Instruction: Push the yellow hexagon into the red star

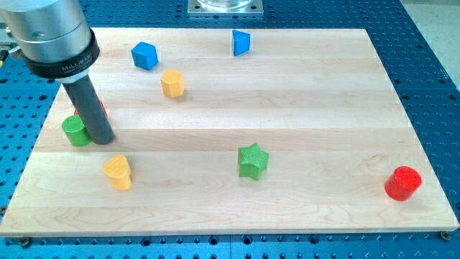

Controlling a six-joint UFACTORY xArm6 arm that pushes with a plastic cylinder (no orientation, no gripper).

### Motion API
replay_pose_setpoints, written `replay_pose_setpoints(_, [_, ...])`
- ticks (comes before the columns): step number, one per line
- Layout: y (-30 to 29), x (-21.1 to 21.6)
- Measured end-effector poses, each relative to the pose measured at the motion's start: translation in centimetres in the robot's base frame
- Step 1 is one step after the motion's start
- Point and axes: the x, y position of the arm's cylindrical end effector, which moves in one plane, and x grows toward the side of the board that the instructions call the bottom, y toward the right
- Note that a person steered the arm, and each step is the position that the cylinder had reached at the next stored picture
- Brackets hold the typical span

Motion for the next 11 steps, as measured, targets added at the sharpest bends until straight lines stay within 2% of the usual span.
replay_pose_setpoints(1, [-1.2,-4.3])
replay_pose_setpoints(2, [2.3,-6.2])
replay_pose_setpoints(3, [12.0,-5.8])
replay_pose_setpoints(4, [18.4,-9.8])
replay_pose_setpoints(5, [14.7,-13.8])
replay_pose_setpoints(6, [7.4,-12.6])
replay_pose_setpoints(8, [15.9,-9.4])
replay_pose_setpoints(11, [3.2,-8.0])
